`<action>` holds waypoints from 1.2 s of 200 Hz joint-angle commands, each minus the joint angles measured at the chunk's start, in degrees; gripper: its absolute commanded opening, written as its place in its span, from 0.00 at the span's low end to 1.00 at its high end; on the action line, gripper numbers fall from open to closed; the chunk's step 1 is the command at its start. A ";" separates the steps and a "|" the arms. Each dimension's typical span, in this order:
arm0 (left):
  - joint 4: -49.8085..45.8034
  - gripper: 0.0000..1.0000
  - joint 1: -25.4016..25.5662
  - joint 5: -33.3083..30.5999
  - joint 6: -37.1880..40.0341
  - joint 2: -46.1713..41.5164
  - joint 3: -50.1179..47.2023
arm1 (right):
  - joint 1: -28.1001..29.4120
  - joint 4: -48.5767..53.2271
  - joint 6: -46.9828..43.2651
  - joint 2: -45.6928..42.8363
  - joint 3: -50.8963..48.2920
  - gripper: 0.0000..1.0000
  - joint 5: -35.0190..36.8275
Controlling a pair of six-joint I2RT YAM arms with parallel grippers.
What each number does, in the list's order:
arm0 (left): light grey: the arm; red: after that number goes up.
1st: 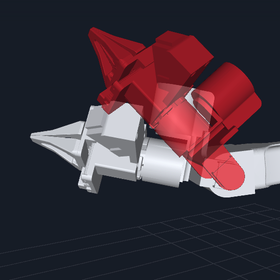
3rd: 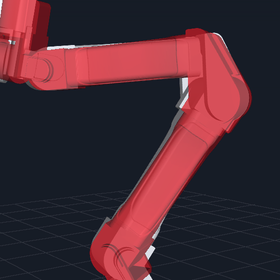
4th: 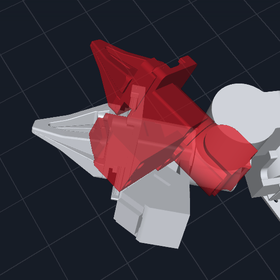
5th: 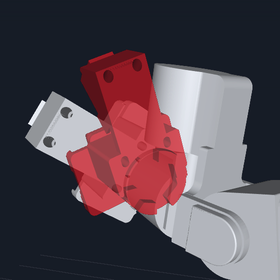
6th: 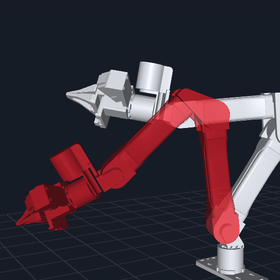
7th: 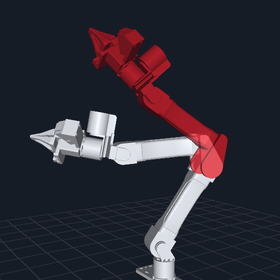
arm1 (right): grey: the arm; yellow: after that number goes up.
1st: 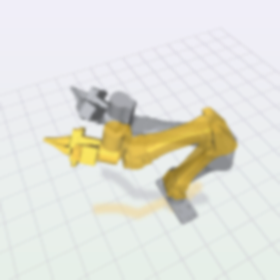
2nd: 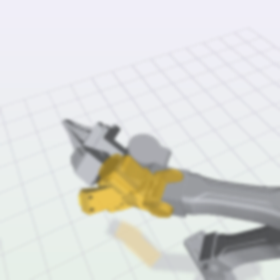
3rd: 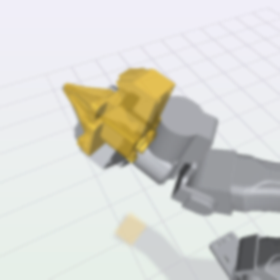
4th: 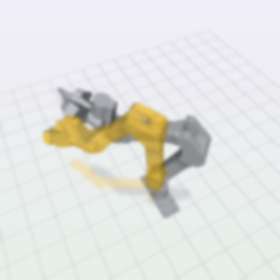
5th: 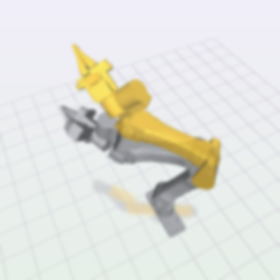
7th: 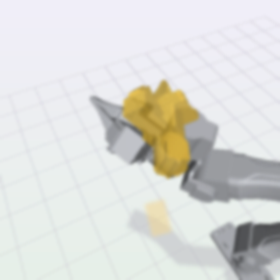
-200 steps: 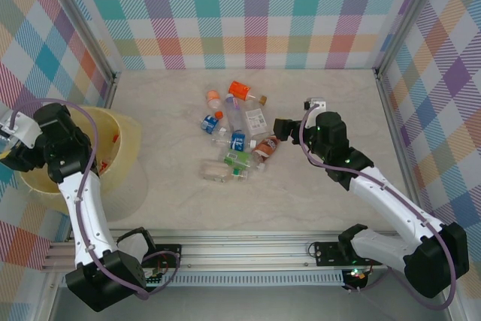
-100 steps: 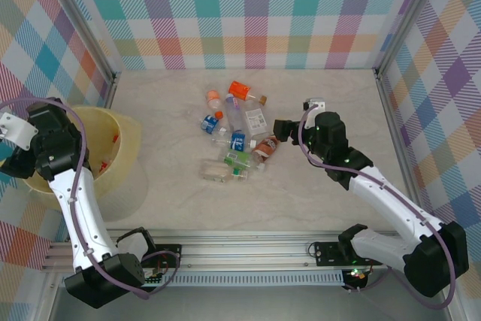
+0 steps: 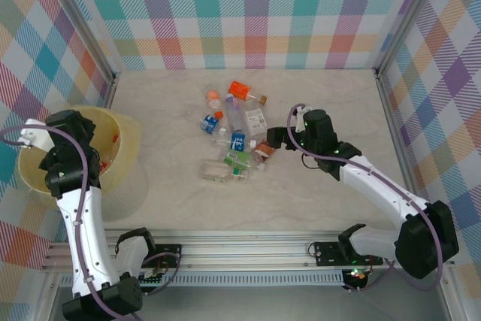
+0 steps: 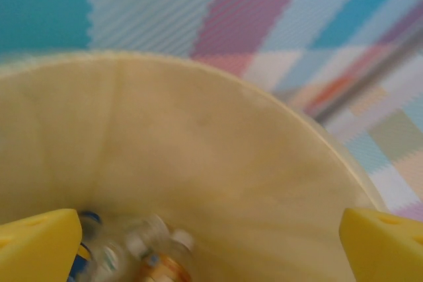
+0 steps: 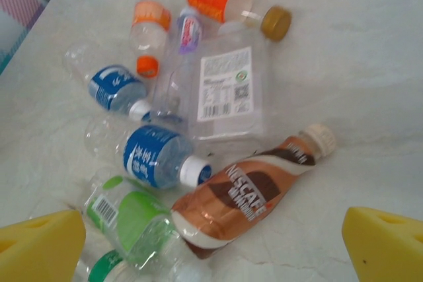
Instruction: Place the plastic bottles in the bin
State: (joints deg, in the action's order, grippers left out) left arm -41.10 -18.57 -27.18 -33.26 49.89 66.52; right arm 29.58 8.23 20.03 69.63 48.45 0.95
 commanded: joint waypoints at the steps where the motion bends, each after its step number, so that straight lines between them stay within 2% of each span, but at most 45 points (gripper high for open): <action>1: 3.48 1.00 3.69 10.69 -3.18 -0.88 -1.31 | -0.16 1.93 -2.41 2.44 1.04 1.00 -8.57; 41: 8.60 1.00 10.30 23.69 -3.74 -0.35 -1.24 | 3.25 0.45 -9.65 7.14 1.08 0.97 -20.61; 84: 16.21 1.00 15.35 38.32 -4.63 0.07 -1.42 | 12.29 -2.03 -21.45 11.24 1.94 0.91 -27.45; 107: 19.89 1.00 19.03 45.15 -5.45 1.76 -1.42 | 17.17 -0.25 -28.14 15.78 4.57 0.87 -26.96; 128: 19.57 1.00 23.48 45.95 -4.60 3.68 -0.52 | 20.16 0.73 -30.94 20.12 7.28 0.83 -20.63; 160: 19.83 1.00 28.24 43.89 -5.05 4.69 -2.12 | 21.59 1.34 -32.38 25.50 11.04 0.79 -11.64; 196: 18.85 1.00 28.85 41.12 -5.09 4.11 -3.53 | 21.92 9.65 -35.27 32.05 17.00 0.76 -10.82; 240: 17.81 1.00 28.89 40.19 -4.40 4.25 -3.24 | 21.96 10.41 -37.43 35.23 17.54 0.73 -11.44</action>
State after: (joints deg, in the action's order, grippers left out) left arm -23.62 9.89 13.96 -38.13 55.00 63.20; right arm 51.11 14.72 -14.50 102.32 65.23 -10.07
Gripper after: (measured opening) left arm 0.999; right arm 0.737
